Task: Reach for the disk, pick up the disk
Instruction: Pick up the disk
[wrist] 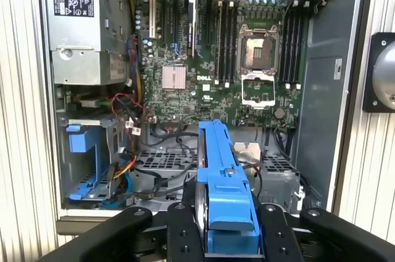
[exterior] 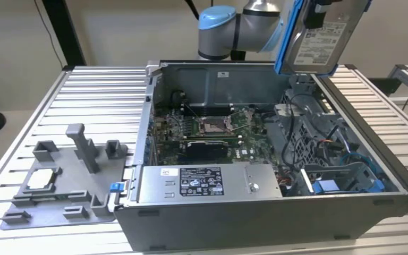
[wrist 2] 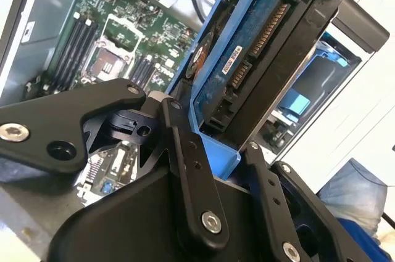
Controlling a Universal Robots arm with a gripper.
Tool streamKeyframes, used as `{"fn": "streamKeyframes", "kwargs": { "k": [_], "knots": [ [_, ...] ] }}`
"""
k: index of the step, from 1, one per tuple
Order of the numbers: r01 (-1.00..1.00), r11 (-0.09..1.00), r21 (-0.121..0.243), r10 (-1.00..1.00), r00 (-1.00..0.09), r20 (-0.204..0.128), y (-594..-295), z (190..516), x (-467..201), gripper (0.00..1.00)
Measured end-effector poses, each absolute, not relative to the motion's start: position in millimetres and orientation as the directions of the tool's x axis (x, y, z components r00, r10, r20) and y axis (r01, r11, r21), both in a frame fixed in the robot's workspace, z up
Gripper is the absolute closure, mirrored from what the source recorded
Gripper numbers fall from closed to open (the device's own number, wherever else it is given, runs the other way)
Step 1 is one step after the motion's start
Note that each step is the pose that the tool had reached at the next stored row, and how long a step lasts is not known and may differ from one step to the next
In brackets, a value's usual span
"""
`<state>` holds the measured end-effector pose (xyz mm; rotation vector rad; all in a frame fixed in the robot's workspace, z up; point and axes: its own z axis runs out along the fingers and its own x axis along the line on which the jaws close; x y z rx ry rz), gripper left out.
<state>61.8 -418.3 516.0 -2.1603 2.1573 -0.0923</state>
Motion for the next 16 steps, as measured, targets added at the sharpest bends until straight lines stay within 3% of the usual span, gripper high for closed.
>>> {"fn": "streamKeyframes", "kwargs": {
  "k": [16],
  "knots": [
    [-0.995, 0.0, -0.104, -1.0, 0.002, -0.019, -437, 516, 62, 1.0]
  ]
}}
